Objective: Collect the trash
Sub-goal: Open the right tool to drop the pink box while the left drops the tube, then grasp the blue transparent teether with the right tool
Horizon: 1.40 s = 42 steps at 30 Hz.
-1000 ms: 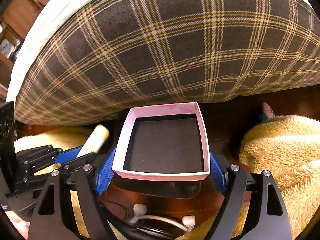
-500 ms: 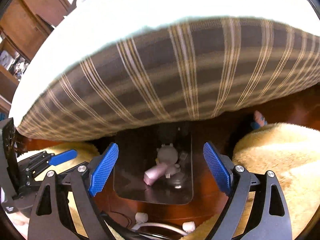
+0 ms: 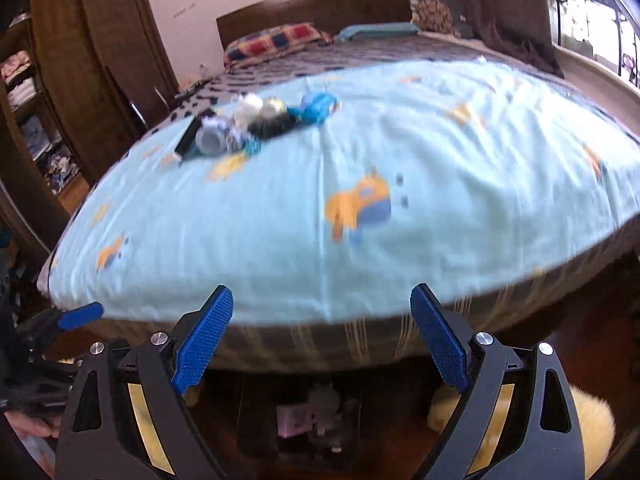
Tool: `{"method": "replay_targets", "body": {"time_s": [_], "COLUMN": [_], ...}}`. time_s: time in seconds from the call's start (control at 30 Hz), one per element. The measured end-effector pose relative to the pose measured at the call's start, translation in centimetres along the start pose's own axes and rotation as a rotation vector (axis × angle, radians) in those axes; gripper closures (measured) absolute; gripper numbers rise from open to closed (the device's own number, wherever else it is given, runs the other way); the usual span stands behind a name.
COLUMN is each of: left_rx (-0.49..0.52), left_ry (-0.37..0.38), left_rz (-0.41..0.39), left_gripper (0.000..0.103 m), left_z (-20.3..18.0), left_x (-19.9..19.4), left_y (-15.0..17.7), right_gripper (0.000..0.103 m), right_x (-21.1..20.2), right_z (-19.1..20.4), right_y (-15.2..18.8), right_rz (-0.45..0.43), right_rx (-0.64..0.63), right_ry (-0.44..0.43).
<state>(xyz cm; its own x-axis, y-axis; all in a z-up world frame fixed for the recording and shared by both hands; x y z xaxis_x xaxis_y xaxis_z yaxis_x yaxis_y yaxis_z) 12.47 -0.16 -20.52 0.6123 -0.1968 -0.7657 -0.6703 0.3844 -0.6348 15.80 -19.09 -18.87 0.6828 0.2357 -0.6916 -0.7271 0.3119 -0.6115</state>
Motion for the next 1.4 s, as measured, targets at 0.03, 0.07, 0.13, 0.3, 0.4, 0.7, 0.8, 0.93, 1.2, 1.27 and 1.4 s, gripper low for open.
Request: {"method": "replay_targets", "body": {"time_s": [0.03, 0.07, 0.13, 0.3, 0.4, 0.7, 0.8, 0.93, 1.2, 1.27, 1.4], "left_rx": [-0.001, -0.001, -0.004, -0.045, -0.056, -0.042, -0.033, -0.019, -0.015, -0.013, -0.017], "left_ry": [-0.013, -0.02, -0.025, -0.042, -0.069, -0.077, -0.074, -0.064, -0.042, -0.037, -0.004], "left_rz": [-0.006, -0.01, -0.02, -0.019, -0.016, -0.042, -0.041, -0.039, -0.035, -0.037, -0.044], "left_gripper": [0.023, 0.023, 0.023, 0.022, 0.022, 0.022, 0.022, 0.022, 0.022, 0.022, 0.028], "left_z": [0.4, 0.7, 1.6, 3.8, 5.5, 7.9, 8.0, 7.9, 7.3, 7.1, 6.4], "left_x": [0.0, 0.1, 0.4, 2.3, 3.5, 5.4, 5.9, 6.6, 8.1, 8.5, 9.4], "left_y": [-0.7, -1.2, -2.2, -3.8, -4.9, -8.3, -8.8, -9.2, -10.0, -10.5, -11.9], "right_gripper": [0.012, 0.012, 0.012, 0.012, 0.012, 0.029, 0.05, 0.056, 0.084, 0.085, 0.085], "right_x": [0.4, 0.7, 1.5, 4.2, 6.1, 12.0, 14.1, 15.3, 15.8, 15.3, 13.8], "right_z": [0.1, 0.3, 1.0, 3.1, 4.6, 9.4, 9.8, 9.9, 9.4, 8.9, 7.3], "right_y": [-0.7, -1.1, -2.2, -3.9, -4.8, -7.1, -7.4, -8.0, -8.3, -8.5, -9.3], "right_rz": [-0.006, -0.008, -0.007, 0.005, 0.012, 0.062, 0.102, 0.105, 0.092, 0.085, 0.057], "right_rx": [-0.003, -0.003, 0.0, -0.024, -0.039, -0.055, -0.056, -0.065, -0.12, -0.111, -0.087], "right_ry": [0.003, 0.002, -0.009, -0.017, -0.019, -0.055, -0.044, -0.023, 0.009, 0.0, -0.008]}}
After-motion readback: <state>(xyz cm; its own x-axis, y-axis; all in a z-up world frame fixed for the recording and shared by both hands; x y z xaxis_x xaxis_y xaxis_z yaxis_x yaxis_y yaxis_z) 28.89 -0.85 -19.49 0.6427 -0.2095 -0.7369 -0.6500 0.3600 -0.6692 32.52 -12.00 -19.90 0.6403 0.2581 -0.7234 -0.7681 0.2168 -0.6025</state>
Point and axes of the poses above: each gripper's, at about its wrist camera, not at the fingertips, and x roughly the way its jaws point, z to its left, y to its underside, the point moved 10 cm from there along x, roughly the way its jaws point, and after that the axes turned 14 degrees about x, right-handed, at the moved point
